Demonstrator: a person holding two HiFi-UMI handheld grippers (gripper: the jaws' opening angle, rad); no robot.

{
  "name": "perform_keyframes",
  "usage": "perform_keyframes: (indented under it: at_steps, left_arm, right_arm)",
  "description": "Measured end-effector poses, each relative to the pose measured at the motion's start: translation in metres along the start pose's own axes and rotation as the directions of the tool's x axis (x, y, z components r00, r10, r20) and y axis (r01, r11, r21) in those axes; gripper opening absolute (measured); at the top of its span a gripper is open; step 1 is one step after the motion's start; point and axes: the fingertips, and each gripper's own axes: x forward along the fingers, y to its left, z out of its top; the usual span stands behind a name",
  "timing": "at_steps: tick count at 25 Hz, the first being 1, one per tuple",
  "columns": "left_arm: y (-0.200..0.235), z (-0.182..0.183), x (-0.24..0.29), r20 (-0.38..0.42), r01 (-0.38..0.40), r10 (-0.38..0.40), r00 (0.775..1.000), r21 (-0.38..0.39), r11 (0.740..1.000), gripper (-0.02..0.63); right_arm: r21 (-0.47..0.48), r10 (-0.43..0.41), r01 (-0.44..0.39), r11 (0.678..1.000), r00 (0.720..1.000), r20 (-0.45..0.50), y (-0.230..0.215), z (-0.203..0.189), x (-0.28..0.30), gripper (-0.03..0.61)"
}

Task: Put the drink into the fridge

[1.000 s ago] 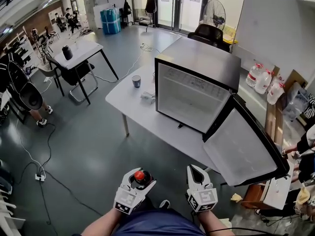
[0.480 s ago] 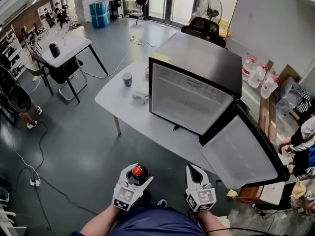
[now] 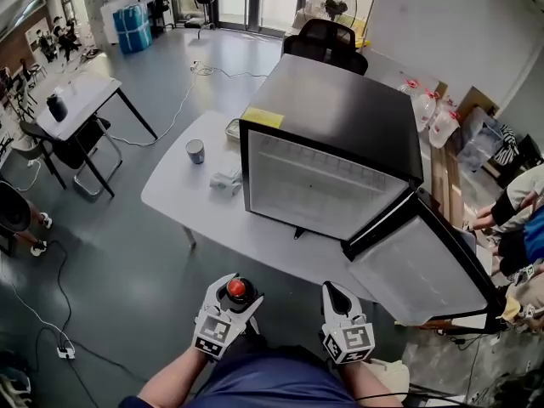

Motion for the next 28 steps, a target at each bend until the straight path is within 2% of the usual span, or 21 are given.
perform_keyframes:
  at_steps: [5,8,16,24,28]
  left_arm:
    - [0.026,0.005,0.025,0.000,0.060,-0.060,0.998,0.006,0.998,0.314]
    - [0.036,0.010,0.040,-0.006,0.082,-0.082,0.997,0.014,0.997,0.314]
    - [0.048,0.033,0.094,0.001,0.090,-0.090,0.996,0.033,0.995,0.314]
    - [0.054,0.054,0.152,-0.015,0.073,-0.072,0.997,0.035,0.997,0.314]
    - [0.051,0.061,0.181,-0.016,0.069,-0.069,0.998,0.028,0.997,0.314]
  right_arm:
    - [0.017,-0.087,0.088,0.996,0.996,-0.004,-0.006,0.005,0.017,0.006]
    - [0.021,-0.104,0.104,0.994,0.994,-0.020,-0.007,0.004,0.026,0.006]
    - [0.034,-0.101,0.101,0.994,0.995,0.000,-0.032,0.011,0.046,0.006]
    - [0.040,-0.046,0.046,0.998,0.999,0.004,-0.056,0.014,0.050,0.006]
    - [0.055,-0.061,0.061,0.997,0.998,-0.004,-0.075,0.008,0.048,0.006]
